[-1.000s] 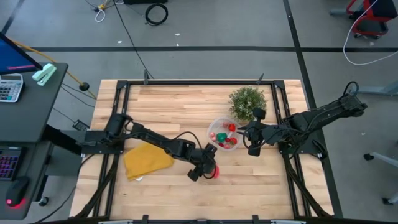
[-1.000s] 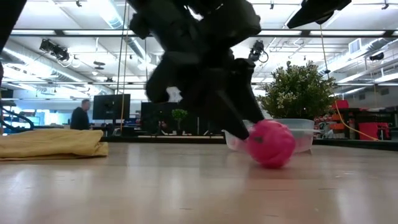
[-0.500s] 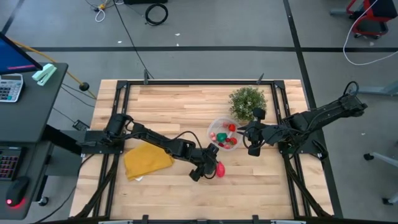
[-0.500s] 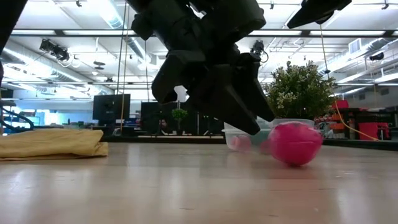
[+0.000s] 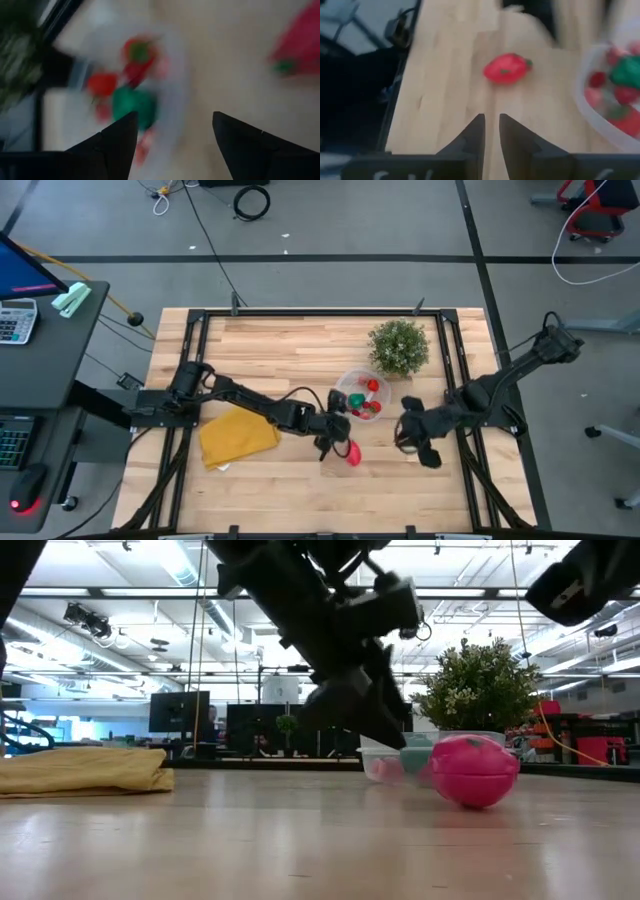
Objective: Pick and placing Produce into tupperware
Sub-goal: Put the dragon fruit into the transparent bin
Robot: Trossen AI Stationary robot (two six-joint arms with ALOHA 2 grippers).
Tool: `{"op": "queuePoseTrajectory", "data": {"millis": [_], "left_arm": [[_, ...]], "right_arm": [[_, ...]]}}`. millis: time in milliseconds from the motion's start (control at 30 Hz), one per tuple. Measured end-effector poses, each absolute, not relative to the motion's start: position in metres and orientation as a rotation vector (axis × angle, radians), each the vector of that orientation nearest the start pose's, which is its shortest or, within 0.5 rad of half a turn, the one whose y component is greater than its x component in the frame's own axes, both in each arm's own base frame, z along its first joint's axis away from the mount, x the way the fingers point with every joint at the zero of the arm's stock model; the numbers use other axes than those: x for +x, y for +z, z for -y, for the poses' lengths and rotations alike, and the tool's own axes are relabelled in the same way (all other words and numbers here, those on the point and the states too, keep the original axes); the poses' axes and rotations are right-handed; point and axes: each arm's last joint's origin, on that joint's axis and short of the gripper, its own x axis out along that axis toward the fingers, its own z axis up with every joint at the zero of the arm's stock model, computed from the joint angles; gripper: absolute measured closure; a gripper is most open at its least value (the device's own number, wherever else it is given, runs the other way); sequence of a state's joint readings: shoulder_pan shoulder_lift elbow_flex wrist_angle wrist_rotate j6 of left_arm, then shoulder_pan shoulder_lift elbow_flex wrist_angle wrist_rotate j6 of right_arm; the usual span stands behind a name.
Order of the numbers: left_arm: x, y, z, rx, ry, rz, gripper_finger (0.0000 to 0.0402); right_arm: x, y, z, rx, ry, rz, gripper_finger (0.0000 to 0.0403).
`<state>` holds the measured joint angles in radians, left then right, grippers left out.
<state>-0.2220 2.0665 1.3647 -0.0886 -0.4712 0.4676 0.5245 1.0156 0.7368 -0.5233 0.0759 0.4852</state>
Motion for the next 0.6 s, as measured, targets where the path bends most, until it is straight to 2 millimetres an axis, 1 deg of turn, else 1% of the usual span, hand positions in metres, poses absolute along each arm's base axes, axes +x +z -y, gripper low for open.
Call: {"op": "queuePoseTrajectory", "data": {"millis": [67, 133, 200, 267, 367, 467, 600], "left_arm": [[0.427, 0.158, 0.078, 0.678, 0.144, -0.829, 0.0143], [0.423, 0.161, 0.072, 0.605, 0.196, -0.858, 0.0146], [0.417, 0.165, 0.066, 0.539, 0.236, -0.897, 0.015], [0.411, 0.169, 0.06, 0.484, 0.275, -0.943, 0.0155], [0.4, 0.173, 0.052, 0.434, 0.322, -1.023, 0.0163], [0.388, 0.179, 0.045, 0.407, 0.359, -1.103, 0.0171], [0.377, 0.18, 0.036, 0.406, 0.387, -1.215, 0.0182]], "right_arm": [[0.175, 0.244, -0.103, 0.141, 0.275, -0.811, 0.0332], [0.177, 0.245, -0.106, 0.059, 0.284, -0.758, 0.0329], [0.179, 0.248, -0.109, -0.016, 0.294, -0.691, 0.0328], [0.182, 0.253, -0.113, -0.111, 0.339, -0.607, 0.033], [0.187, 0.262, -0.118, -0.202, 0.404, -0.471, 0.0339], [0.191, 0.269, -0.118, -0.231, 0.409, -0.386, 0.0345], [0.201, 0.266, -0.113, -0.201, 0.366, -0.389, 0.0337]]}}
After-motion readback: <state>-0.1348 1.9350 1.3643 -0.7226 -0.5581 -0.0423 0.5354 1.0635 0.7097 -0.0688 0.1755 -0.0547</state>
